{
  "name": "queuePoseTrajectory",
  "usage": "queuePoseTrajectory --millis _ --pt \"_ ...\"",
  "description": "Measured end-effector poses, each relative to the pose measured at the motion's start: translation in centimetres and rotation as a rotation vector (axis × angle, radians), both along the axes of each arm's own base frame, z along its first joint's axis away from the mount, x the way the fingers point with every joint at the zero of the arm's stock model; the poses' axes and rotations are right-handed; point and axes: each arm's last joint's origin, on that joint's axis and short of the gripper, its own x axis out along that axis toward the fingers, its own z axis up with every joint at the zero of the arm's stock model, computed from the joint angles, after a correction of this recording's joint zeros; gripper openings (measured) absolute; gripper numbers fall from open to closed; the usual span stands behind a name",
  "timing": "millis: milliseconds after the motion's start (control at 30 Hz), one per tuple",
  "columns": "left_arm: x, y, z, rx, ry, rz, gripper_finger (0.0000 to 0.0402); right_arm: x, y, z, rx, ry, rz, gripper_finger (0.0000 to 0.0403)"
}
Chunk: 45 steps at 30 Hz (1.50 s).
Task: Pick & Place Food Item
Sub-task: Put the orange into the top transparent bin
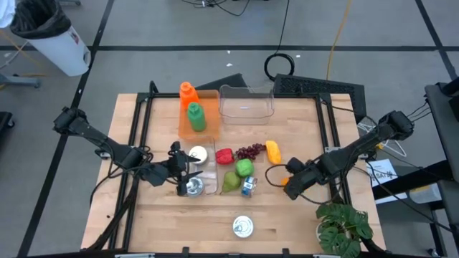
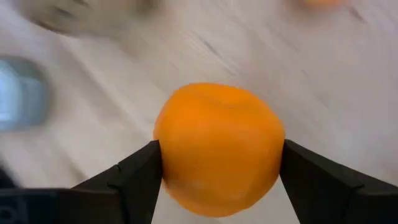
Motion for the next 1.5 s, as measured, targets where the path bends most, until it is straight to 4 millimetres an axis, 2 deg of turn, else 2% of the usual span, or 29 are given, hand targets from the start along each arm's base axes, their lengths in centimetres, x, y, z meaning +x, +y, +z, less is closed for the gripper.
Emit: queuePoseTrajectory --millis 167,300,433,567,667,767,900,1000,1133,1300,1500 --pt "0.0 0.0 0.0 0.057 0.013 -0.025 0.0214 1.6 -0.6 2.1 -0.175 -0.332 0.014 0.0277" --pt "0.1 0.1 0.1 0.109 0.018 -0.046 0.0214 3.5 -2.0 2.8 -0.365 -0.505 0.007 0.0278" --pt "0.3 0.5 0.2 0.129 0.011 -0.037 0.0214 6.1 -4.6 3.0 -0.530 -0.629 -0.002 0.0278" --pt "0.5 1.0 0.2 0.160 0.022 -0.026 0.0214 8.6 -8.6 3.5 -0.698 -0.717 -0.009 0.0278" --pt "0.8 1.6 0.2 0.191 0.033 -0.013 0.0214 9.7 -12.5 3.1 -0.864 -0.680 -0.061 0.0278" --pt "1.0 2.4 0.2 0.198 0.039 0.018 0.0214 10.0 -16.9 1.9 -0.969 -0.581 -0.149 0.0278" --pt "1.2 3.2 0.1 0.195 0.048 0.055 0.0214 9.2 -21.7 -0.2 -1.021 -0.406 -0.309 0.0277" --pt "1.3 3.6 0.0 0.200 0.068 0.068 0.0214 8.6 -24.1 -1.6 -1.002 -0.349 -0.385 0.0278" --pt "1.3 4.0 -0.2 0.206 0.091 0.084 0.0214 8.6 -25.6 -3.1 -0.975 -0.320 -0.377 0.0278" --pt "1.3 4.1 -0.2 0.202 0.094 0.089 0.0214 8.8 -25.9 -4.3 -0.971 -0.284 -0.365 0.0297" --pt "1.3 4.1 -0.3 0.202 0.095 0.088 0.0214 8.8 -26.2 -4.6 -0.971 -0.283 -0.375 0.0331"
